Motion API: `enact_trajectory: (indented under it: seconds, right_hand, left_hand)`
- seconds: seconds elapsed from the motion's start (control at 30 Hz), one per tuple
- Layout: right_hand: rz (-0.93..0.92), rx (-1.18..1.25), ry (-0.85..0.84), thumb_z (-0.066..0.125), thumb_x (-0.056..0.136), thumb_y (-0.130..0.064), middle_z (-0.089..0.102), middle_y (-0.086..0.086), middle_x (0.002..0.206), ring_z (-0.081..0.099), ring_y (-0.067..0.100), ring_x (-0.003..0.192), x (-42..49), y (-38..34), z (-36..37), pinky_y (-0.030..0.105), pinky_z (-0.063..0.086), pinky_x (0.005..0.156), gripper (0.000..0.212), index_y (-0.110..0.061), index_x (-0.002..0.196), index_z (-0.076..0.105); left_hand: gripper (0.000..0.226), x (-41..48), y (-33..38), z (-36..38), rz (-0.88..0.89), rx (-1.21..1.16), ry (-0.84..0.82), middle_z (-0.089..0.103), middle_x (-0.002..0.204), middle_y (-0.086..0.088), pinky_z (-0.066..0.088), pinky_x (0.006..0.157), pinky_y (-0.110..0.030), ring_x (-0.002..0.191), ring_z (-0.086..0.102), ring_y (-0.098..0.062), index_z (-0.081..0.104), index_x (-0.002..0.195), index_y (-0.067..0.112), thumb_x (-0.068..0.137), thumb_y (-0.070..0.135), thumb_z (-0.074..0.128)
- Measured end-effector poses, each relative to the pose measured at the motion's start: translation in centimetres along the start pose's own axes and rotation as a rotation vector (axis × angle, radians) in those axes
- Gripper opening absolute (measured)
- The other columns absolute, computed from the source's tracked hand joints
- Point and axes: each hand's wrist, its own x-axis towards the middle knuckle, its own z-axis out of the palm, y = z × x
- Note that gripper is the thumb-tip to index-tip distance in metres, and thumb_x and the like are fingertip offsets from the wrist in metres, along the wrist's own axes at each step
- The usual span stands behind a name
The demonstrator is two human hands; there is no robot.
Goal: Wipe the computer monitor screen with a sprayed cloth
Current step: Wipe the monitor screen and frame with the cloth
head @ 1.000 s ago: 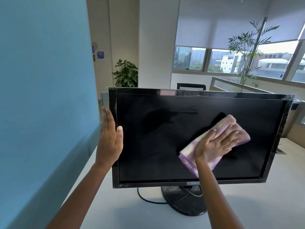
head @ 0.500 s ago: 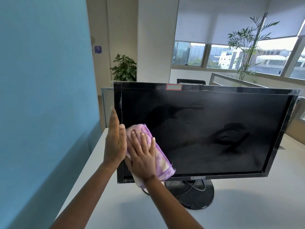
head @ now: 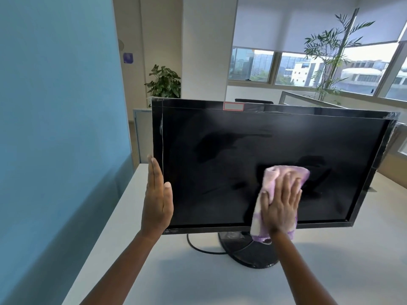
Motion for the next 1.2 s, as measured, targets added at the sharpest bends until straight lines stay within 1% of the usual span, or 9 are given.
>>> enact_trajectory:
  seconds: [0.13, 0.3, 0.4, 0.53, 0.77, 0.9, 0.97, 1.07, 1.2]
  right_hand:
    - [0.520, 0.298, 0.021, 0.021, 0.091, -0.043, 0.007, 0.016, 0.157, 0.001, 0.033, 0.145, -1.0, 0.0, 0.1, 0.035, -0.004, 0.117, 0.068, -0.006, 0.146, 0.009]
    - [0.850, 0.480, 0.121, 0.023, 0.093, -0.035, 0.004, 0.015, 0.157, -0.002, 0.033, 0.145, -0.8, -5.2, 0.0, 0.037, -0.006, 0.116, 0.064, -0.004, 0.146, 0.007]
    - [0.802, 0.496, 0.065, 0.025, 0.092, -0.035, 0.003, 0.021, 0.155, -0.003, 0.037, 0.144, -1.9, -9.5, 0.0, 0.036, -0.008, 0.115, 0.067, 0.002, 0.144, 0.006]
    - [0.614, 0.487, -0.074, 0.030, 0.085, -0.041, 0.008, 0.035, 0.149, 0.000, 0.046, 0.139, -5.2, -15.4, 0.4, 0.054, 0.001, 0.116, 0.078, 0.013, 0.139, 0.012]
    - [0.475, 0.511, -0.316, 0.053, 0.061, -0.008, 0.007, 0.037, 0.148, 0.000, 0.051, 0.138, -9.7, -21.5, -0.2, 0.065, 0.012, 0.112, 0.093, 0.011, 0.141, 0.011]
    - [0.411, 0.633, -0.388, 0.055, 0.076, -0.001, -0.008, 0.018, 0.154, -0.013, 0.034, 0.142, -11.6, -22.8, -1.3, 0.052, 0.005, 0.118, 0.090, -0.011, 0.146, -0.002]
    - [0.424, 0.735, -0.451, 0.049, 0.081, 0.002, -0.014, 0.006, 0.155, -0.016, 0.023, 0.144, -11.9, -22.1, -2.0, 0.035, 0.006, 0.120, 0.088, -0.024, 0.140, -0.010]
    - [0.464, 0.949, -0.503, 0.046, 0.083, 0.000, -0.010, -0.009, 0.155, -0.003, 0.012, 0.145, -11.7, -20.0, -4.1, 0.009, 0.010, 0.112, 0.083, -0.034, 0.139, -0.005]
    - [0.566, 1.284, -0.586, 0.050, 0.068, -0.017, 0.031, 0.000, 0.149, 0.037, 0.015, 0.133, -10.5, -16.6, -6.8, 0.042, 0.038, 0.110, 0.079, -0.031, 0.139, 0.020]
  left_hand:
    - [0.052, -0.2, -0.1, 0.1, -0.025, -0.007, -0.006, -0.007, 0.148, 0.009, -0.004, 0.106, 0.004, 0.139, -0.003, -0.005, -0.008, 0.136, 0.020, 0.091, 0.025, 0.017]
    - [0.051, -0.4, 0.0, 0.2, -0.060, -0.016, 0.003, -0.007, 0.148, 0.012, -0.005, 0.105, 0.005, 0.139, -0.003, -0.003, -0.008, 0.136, 0.025, 0.090, 0.030, 0.017]
    - [0.052, -0.3, 0.2, 0.4, -0.069, -0.024, 0.008, -0.007, 0.147, 0.012, -0.005, 0.105, 0.004, 0.139, -0.003, -0.003, -0.008, 0.136, 0.025, 0.091, 0.030, 0.016]
    - [0.052, -0.3, 0.2, 0.2, -0.072, -0.024, 0.006, -0.007, 0.148, 0.011, -0.004, 0.105, 0.005, 0.139, -0.003, -0.003, -0.007, 0.137, 0.023, 0.091, 0.029, 0.017]
    - [0.055, -0.4, 0.5, 0.2, -0.108, -0.010, 0.010, -0.006, 0.148, 0.011, -0.005, 0.100, 0.009, 0.138, -0.003, -0.003, -0.007, 0.138, 0.023, 0.090, 0.034, 0.017]
    - [0.060, -0.5, 0.6, 0.0, -0.117, 0.009, 0.005, -0.003, 0.154, 0.005, -0.005, 0.100, 0.008, 0.138, -0.002, -0.003, -0.001, 0.144, 0.016, 0.089, 0.035, 0.017]
    - [0.061, -0.4, 0.8, -0.2, -0.124, 0.014, 0.000, 0.001, 0.157, 0.000, -0.003, 0.101, 0.004, 0.139, -0.001, -0.003, 0.002, 0.144, 0.017, 0.088, 0.036, 0.016]
    - [0.062, -0.9, 1.6, -0.3, -0.173, 0.007, 0.025, 0.009, 0.157, -0.001, 0.009, 0.110, -0.015, 0.144, 0.007, -0.010, 0.013, 0.145, 0.017, 0.088, 0.038, 0.020]
    - [0.046, -2.7, 2.6, 0.5, -0.076, 0.114, 0.094, 0.042, 0.144, -0.014, 0.035, 0.104, -0.035, 0.133, 0.038, -0.026, 0.045, 0.131, 0.008, 0.089, 0.025, 0.036]
